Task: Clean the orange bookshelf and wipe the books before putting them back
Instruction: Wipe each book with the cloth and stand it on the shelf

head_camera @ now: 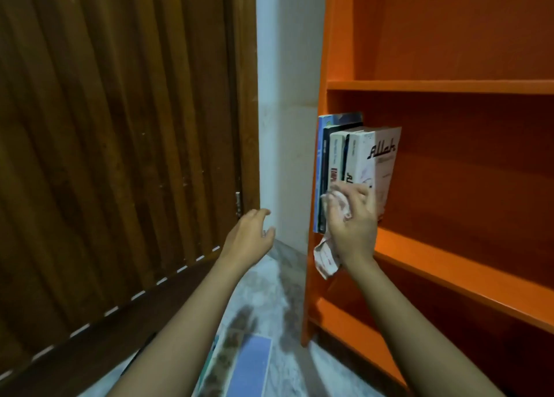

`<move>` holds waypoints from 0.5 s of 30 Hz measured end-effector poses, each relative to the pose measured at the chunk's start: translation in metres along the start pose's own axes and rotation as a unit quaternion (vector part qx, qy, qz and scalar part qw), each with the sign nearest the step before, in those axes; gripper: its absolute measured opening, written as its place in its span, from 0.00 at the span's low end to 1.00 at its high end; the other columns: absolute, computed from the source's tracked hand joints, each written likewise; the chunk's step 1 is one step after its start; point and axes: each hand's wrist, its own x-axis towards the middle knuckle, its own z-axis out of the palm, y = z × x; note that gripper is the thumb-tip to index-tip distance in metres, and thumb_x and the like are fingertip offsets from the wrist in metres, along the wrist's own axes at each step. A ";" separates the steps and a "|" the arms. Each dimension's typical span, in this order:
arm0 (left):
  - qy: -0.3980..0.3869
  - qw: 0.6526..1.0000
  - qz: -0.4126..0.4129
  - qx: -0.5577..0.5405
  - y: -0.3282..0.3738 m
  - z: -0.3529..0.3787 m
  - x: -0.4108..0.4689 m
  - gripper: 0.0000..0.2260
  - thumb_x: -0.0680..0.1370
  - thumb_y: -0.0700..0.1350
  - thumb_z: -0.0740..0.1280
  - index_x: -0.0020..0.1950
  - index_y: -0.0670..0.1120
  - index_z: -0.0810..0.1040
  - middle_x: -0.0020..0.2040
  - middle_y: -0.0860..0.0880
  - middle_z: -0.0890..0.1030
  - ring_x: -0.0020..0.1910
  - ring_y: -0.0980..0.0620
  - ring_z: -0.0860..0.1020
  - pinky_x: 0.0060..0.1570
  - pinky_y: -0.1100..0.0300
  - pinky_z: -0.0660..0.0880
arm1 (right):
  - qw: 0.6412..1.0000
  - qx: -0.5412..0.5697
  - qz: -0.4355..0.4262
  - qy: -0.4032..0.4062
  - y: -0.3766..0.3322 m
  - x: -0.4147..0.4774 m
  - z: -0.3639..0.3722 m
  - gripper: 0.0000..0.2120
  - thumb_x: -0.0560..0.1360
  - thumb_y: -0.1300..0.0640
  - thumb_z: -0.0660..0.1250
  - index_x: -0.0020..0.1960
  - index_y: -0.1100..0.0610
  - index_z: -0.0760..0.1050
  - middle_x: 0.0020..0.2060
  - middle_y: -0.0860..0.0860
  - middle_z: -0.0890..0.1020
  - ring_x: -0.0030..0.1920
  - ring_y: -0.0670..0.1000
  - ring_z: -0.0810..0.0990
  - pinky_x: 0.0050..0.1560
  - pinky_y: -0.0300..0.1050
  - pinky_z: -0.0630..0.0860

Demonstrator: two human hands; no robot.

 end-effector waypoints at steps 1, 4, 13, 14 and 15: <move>-0.010 1.000 -0.018 0.002 -0.013 0.004 -0.007 0.19 0.80 0.49 0.60 0.70 0.46 0.67 0.65 0.47 0.73 0.62 0.49 0.73 0.57 0.54 0.72 | 0.998 0.015 0.039 0.037 0.003 -0.009 0.004 0.07 0.75 0.58 0.67 0.54 0.55 0.78 0.52 0.52 0.72 0.49 0.43 0.70 0.45 0.26 0.66; -0.031 0.997 -0.065 0.004 -0.044 0.020 -0.021 0.19 0.80 0.51 0.59 0.69 0.46 0.68 0.65 0.46 0.73 0.63 0.48 0.73 0.57 0.53 0.72 | 0.997 0.020 0.069 0.029 0.017 -0.038 0.019 0.08 0.75 0.58 0.67 0.53 0.56 0.78 0.50 0.53 0.73 0.49 0.47 0.73 0.49 0.34 0.68; -0.143 0.972 -0.188 0.016 -0.143 0.093 -0.081 0.19 0.80 0.49 0.60 0.69 0.43 0.69 0.66 0.44 0.73 0.64 0.45 0.72 0.59 0.54 0.71 | 0.962 -0.036 0.146 -0.228 0.072 -0.171 0.081 0.09 0.75 0.56 0.66 0.55 0.52 0.77 0.50 0.48 0.75 0.47 0.49 0.77 0.41 0.42 0.68; -0.159 0.965 -0.208 0.015 -0.155 0.102 -0.089 0.19 0.80 0.49 0.59 0.69 0.43 0.68 0.66 0.44 0.72 0.64 0.45 0.72 0.59 0.54 0.70 | 0.954 -0.051 0.157 -0.249 0.082 -0.184 0.088 0.09 0.76 0.56 0.66 0.55 0.51 0.77 0.49 0.48 0.75 0.47 0.50 0.77 0.41 0.43 0.69; -0.172 0.959 -0.226 0.013 -0.167 0.110 -0.096 0.19 0.80 0.49 0.59 0.69 0.44 0.68 0.66 0.44 0.73 0.63 0.46 0.72 0.59 0.54 0.70 | 0.944 -0.066 0.170 -0.273 0.091 -0.197 0.094 0.08 0.76 0.55 0.66 0.55 0.51 0.77 0.50 0.48 0.75 0.47 0.51 0.77 0.40 0.43 0.69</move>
